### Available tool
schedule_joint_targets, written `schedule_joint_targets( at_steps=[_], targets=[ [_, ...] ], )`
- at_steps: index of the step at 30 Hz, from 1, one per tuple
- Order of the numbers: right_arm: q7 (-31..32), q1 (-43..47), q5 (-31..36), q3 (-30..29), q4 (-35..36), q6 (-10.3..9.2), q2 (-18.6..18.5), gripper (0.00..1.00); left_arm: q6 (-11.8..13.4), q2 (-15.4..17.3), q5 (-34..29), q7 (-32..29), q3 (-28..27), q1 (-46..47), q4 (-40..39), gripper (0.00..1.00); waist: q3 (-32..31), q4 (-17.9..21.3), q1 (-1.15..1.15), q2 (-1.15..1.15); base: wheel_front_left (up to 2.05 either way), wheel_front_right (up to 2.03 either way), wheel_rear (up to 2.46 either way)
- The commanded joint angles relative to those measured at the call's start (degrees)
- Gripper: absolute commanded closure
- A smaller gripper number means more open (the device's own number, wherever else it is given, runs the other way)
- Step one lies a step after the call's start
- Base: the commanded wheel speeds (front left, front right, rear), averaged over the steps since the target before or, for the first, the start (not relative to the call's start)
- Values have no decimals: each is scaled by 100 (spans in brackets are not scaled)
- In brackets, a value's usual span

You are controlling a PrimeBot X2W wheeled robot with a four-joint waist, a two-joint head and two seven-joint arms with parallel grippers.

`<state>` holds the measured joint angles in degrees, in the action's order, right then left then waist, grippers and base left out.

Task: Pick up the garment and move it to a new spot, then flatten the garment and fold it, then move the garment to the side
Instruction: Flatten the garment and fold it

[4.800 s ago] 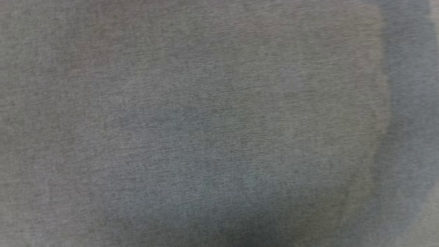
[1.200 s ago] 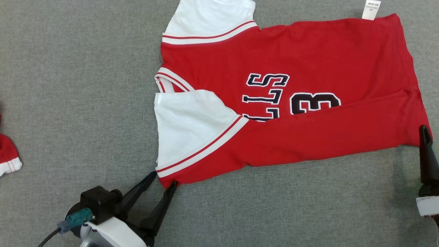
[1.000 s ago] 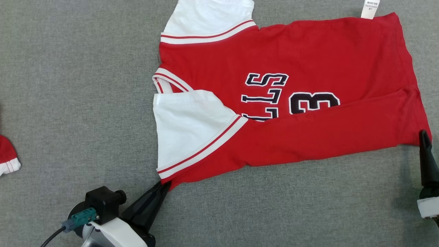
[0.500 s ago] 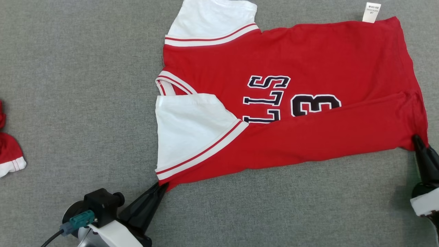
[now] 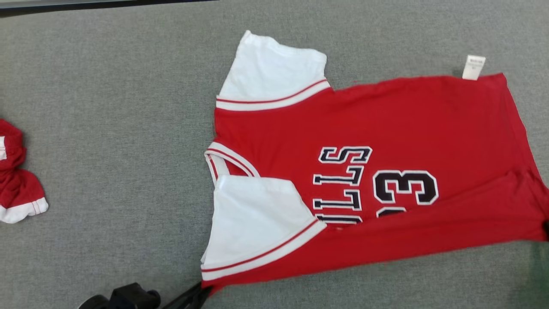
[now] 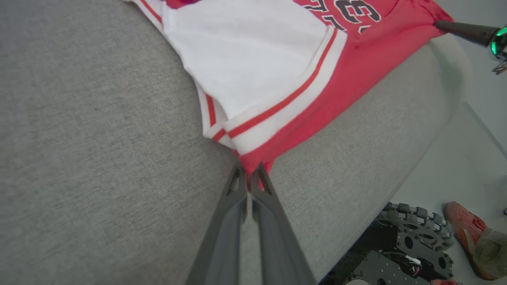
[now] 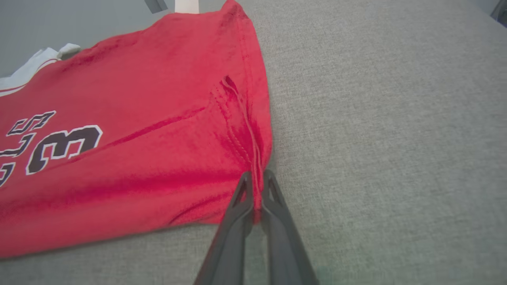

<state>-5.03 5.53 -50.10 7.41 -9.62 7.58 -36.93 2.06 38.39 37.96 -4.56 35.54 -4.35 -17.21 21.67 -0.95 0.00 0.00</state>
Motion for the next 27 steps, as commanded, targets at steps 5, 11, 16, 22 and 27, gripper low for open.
schedule_joint_targets(
  at_steps=[5,11,16,22,27],
  targets=[
    [245,574,12,-245,265,-15,-54,100,197,56,42,-230,96,-232,-146,100,-124,-38,0,0,0,0,0],
    [568,798,265,-462,435,-14,180,0,205,-231,262,-401,261,-183,51,45,-308,-42,0,0,0,0,0],
    [954,1071,488,-873,715,-14,226,0,429,-193,443,-483,131,-403,-67,0,-400,1,0,0,0,0,0],
    [1287,1108,1015,-1507,1367,-11,364,0,811,134,475,-416,-433,-338,-906,0,-407,51,0,0,0,0,0],
    [1550,739,1392,-1533,1816,-10,817,0,569,476,217,-106,-1179,714,-1302,0,-399,26,0,0,0,0,0]
  ],
)
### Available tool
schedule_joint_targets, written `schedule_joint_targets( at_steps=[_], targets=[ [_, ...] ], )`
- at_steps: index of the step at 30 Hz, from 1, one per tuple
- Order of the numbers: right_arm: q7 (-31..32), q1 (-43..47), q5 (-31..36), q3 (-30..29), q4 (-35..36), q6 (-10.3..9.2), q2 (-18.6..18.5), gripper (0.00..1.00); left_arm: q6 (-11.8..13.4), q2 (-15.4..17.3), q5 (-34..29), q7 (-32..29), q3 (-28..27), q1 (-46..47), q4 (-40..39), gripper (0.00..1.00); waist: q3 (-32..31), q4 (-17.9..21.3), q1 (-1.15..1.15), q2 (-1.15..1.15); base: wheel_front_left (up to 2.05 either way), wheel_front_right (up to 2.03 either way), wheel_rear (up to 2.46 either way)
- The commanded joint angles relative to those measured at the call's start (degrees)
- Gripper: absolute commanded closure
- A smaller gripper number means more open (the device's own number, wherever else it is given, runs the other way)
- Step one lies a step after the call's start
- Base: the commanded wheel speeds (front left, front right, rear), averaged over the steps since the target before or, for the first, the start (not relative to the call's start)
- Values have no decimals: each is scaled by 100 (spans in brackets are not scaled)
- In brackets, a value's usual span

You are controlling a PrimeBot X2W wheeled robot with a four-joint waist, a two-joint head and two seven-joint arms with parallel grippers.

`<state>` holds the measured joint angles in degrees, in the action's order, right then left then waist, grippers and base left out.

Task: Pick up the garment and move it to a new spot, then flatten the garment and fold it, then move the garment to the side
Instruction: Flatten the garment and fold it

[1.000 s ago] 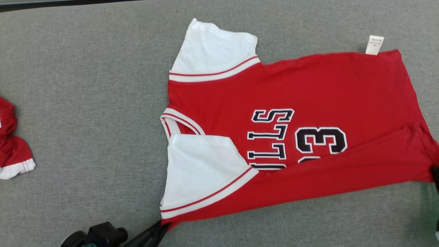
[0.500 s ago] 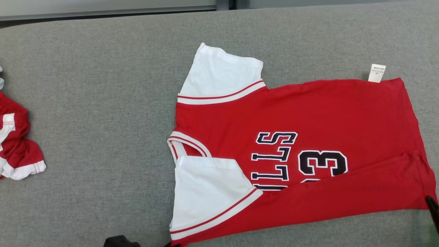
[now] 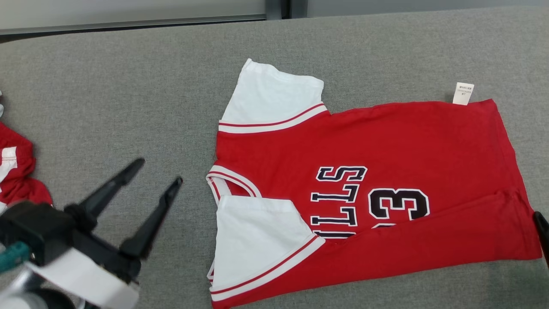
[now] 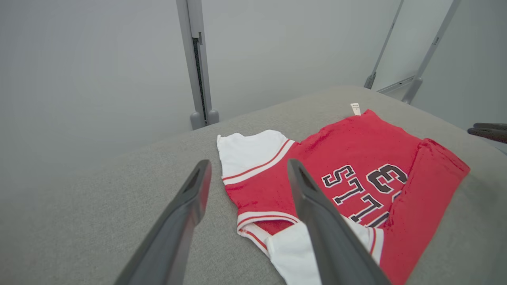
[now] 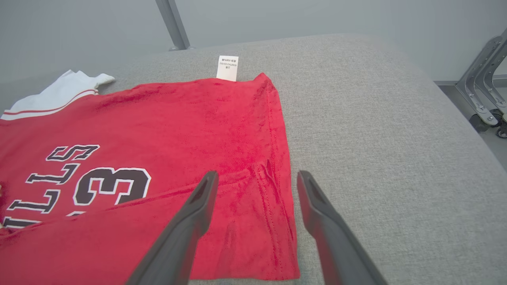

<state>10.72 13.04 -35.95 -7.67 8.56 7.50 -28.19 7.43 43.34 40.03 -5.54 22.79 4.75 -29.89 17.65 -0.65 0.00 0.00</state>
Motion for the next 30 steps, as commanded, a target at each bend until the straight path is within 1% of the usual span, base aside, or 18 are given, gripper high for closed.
schedule_joint_targets(
  at_steps=[1,2,4,5,8,11,15,18,20,24,28,30],
  targets=[
    [26,-128,30,22,48,-2,32,0,-33,-48,-24,32,-34,187,116,0,43,-2,0,0,0,0,0],
    [55,-240,109,89,86,-2,80,0,-152,-123,71,8,-70,553,283,0,100,11,0,0,0,0,0],
    [121,-460,208,219,90,-2,201,0,-417,-363,237,-202,43,1320,784,0,237,59,0,0,0,0,0],
    [144,-573,257,268,86,-3,235,0,-560,-443,313,-385,135,1713,1072,0,322,98,0,0,0,0,0],
    [170,-994,326,512,127,-2,294,0,-848,-755,448,-1145,424,2990,2087,0,636,295,0,0,0,0,0],
    [123,-1394,347,781,125,-2,315,0,-1017,-963,471,-1948,666,4136,3071,0,966,574,0,0,0,0,0],
    [-23,-1899,236,1079,9,-2,430,0,-1134,-1062,463,-2860,867,5240,4022,0,1382,1022,0,0,0,0,0],
    [-181,-2152,212,1277,-153,-2,490,0,-1189,-1024,464,-3448,1019,5699,4547,0,1573,1281,0,0,0,0,0],
    [-296,-2278,190,1394,-273,-2,522,0,-1196,-1009,467,-3712,1082,5881,4818,0,1653,1430,0,0,0,0,0],
    [-516,-2433,109,1610,-530,-2,554,0,-1245,-963,437,-3902,1170,6034,5144,0,1733,1644,0,0,0,0,0],
    [-699,-2514,56,1737,-726,-2,576,0,-1291,-984,534,-4001,1203,6093,5294,0,1768,1762,0,0,0,0,0],
    [-764,-2526,16,1799,-814,-2,567,0,-1296,-940,501,-4075,1238,6152,5326,0,1781,1801,0,0,0,0,0]
  ],
)
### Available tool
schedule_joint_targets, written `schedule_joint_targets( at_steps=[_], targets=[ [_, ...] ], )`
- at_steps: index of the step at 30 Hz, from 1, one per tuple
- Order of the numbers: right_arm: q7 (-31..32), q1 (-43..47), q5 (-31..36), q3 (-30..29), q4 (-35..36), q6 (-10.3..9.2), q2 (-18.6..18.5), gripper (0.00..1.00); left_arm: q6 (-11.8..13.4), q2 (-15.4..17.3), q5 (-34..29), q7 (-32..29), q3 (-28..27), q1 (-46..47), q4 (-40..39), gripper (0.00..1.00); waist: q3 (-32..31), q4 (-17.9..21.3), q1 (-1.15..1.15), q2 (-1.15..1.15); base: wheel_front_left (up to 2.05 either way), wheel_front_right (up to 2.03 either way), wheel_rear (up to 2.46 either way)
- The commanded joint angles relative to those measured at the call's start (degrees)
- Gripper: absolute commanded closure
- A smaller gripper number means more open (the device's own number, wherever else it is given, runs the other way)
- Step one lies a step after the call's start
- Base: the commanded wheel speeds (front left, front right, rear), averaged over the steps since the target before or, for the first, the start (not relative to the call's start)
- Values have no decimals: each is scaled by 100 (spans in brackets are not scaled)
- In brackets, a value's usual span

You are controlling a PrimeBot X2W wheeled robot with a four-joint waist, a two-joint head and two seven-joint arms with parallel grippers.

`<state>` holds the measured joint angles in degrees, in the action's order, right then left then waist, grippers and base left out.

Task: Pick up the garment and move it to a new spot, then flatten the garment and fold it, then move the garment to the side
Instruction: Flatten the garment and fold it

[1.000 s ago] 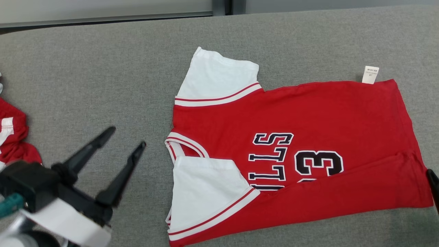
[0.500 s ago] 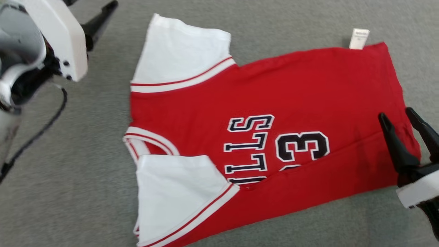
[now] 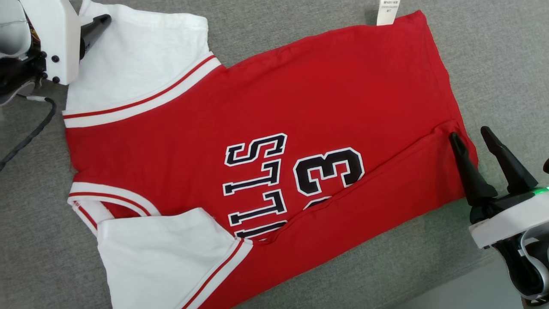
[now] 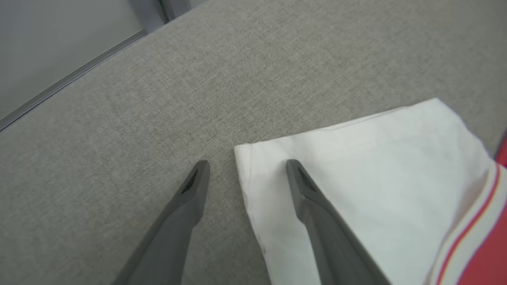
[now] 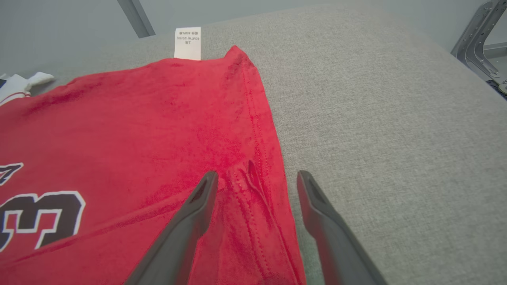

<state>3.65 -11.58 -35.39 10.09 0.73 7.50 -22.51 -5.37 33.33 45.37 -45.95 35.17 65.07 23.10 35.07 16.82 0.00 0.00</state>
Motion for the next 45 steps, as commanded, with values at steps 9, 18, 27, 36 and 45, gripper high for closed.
schedule_joint_targets(
  at_steps=[9,18,27,36,45],
  targets=[
    [-236,-150,-184,196,-267,-2,-44,0,29,178,-187,-134,97,256,143,58,82,178,0,0,0,0,0],
    [-90,-569,-299,268,-309,-2,-242,0,-39,204,-42,-125,98,213,100,100,20,202,0,0,0,0,0],
    [1705,-2410,-576,678,-1250,-2,-463,0,-142,167,11,-21,280,163,-135,100,-142,19,0,0,0,0,0],
    [2680,-4008,-161,1048,-2657,-2,-429,0,-196,203,112,0,487,332,-606,100,-103,-327,0,0,0,0,0],
    [2725,-4696,-73,1697,-3775,-2,-246,51,-215,183,221,126,690,439,-879,100,-54,-597,0,0,0,0,0]
  ],
)
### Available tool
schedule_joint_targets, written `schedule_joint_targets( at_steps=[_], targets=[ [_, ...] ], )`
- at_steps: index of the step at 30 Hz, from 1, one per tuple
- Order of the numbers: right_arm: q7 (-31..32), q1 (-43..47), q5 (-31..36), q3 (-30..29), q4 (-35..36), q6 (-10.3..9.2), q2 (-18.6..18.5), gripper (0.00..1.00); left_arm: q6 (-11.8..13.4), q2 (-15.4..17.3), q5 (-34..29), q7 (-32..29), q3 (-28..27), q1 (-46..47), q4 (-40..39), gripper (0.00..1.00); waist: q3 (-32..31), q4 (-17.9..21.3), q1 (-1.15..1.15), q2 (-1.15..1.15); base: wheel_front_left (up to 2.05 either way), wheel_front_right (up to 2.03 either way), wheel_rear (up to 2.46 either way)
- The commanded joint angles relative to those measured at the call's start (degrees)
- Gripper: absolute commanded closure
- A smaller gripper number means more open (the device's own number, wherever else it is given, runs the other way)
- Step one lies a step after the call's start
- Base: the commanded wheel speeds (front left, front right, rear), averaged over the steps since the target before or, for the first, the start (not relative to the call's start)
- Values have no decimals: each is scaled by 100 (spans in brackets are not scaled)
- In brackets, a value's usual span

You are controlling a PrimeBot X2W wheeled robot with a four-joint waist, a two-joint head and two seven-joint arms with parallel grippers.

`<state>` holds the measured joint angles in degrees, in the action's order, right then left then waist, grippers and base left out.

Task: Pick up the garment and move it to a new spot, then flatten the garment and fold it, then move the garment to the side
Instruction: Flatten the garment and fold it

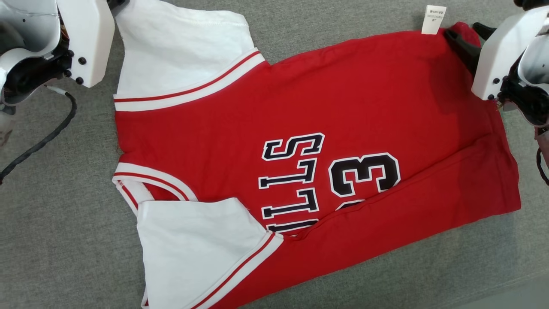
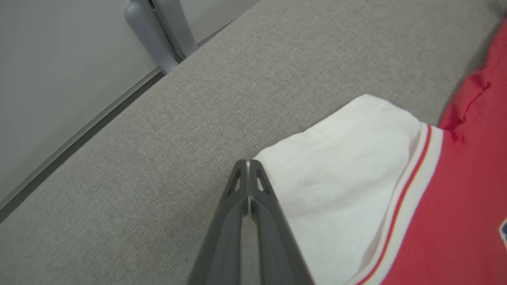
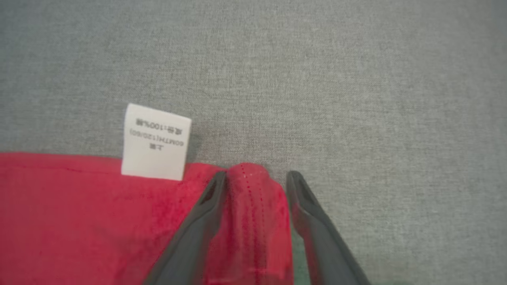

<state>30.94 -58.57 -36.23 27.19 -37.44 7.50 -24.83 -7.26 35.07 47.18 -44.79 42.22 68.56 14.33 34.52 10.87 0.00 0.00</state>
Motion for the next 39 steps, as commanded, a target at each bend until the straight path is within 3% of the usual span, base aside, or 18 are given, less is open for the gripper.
schedule_joint_targets(
  at_steps=[1,3,10,14,15,20,32,39],
  targets=[
    [48,-50,-80,103,-144,-3,7,74,-20,3,51,39,23,109,-24,100,1,-39,0,0,0,0,0],
    [15,-107,-146,227,-251,-5,-18,100,-21,13,61,71,59,129,-49,100,0,-67,0,0,0,0,0],
    [-490,-431,-262,456,-220,-7,-201,100,-23,161,-66,535,233,232,-222,100,-11,-101,0,0,0,0,0],
    [-1129,-609,-389,452,-258,-8,-422,100,-12,347,-229,1593,505,520,-343,100,-50,-162,0,0,0,0,0],
    [-1336,-499,-590,428,-182,-7,-504,100,-12,377,-19,1875,599,487,-345,100,-115,-223,0,0,0,0,0],
    [-1462,-96,-1006,495,182,-7,-829,100,2,600,355,1982,654,29,-671,100,-260,-358,0,0,0,0,0],
    [-1885,1279,-1534,114,1199,-7,-1789,100,743,1583,1356,2185,468,-1802,-2963,100,-501,-741,0,0,0,0,0],
    [-2113,2243,-1534,-332,1750,-7,-1984,100,1244,1894,1422,2466,510,-2579,-3976,100,-615,-832,0,0,0,0,0]
  ],
)
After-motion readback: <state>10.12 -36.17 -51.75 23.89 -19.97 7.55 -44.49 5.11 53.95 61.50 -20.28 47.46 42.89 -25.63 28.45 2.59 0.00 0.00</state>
